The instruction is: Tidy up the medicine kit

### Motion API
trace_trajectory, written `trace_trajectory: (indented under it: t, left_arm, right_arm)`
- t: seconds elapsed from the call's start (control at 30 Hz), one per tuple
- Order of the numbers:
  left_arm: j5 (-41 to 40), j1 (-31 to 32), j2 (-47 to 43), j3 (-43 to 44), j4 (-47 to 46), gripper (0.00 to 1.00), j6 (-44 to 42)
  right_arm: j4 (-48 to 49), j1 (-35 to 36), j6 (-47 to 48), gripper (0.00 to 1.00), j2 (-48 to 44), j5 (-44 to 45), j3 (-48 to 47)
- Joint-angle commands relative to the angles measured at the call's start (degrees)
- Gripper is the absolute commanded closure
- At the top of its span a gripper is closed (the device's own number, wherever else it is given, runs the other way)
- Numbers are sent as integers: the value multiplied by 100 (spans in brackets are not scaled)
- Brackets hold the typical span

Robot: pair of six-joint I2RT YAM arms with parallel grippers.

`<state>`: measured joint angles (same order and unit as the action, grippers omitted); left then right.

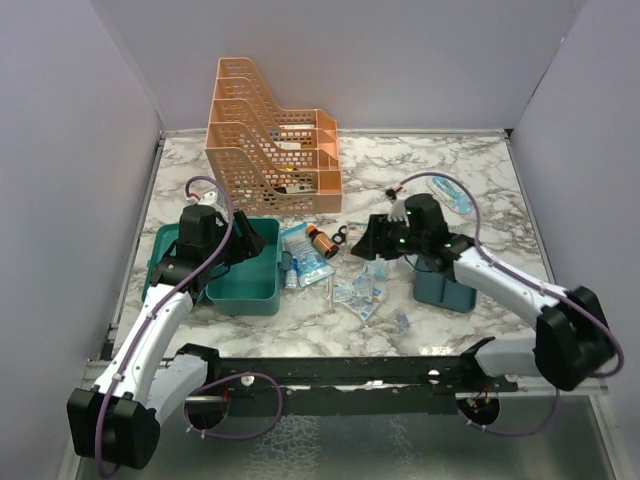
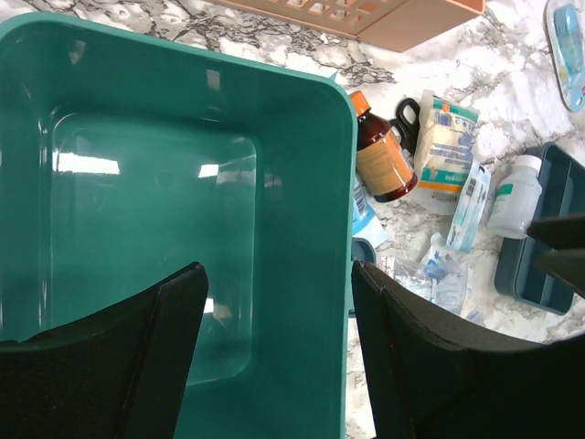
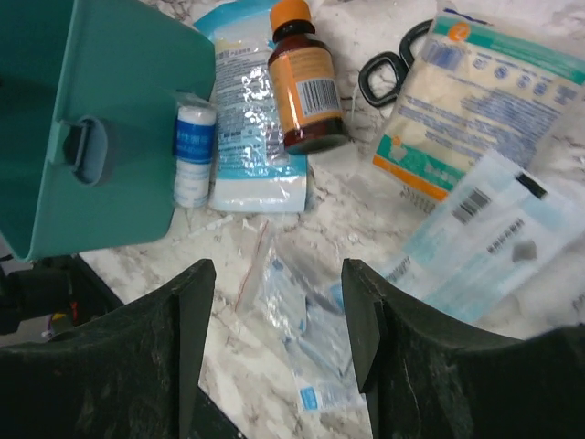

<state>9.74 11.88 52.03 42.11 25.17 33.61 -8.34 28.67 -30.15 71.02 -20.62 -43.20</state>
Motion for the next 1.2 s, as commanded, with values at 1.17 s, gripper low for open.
trace_trajectory:
  t: [1.17]
  left_arm:
    - [67, 24, -1248, 109, 75, 16, -407]
  right_arm:
    - [-653, 1396, 2751, 59, 4230, 1509, -3223]
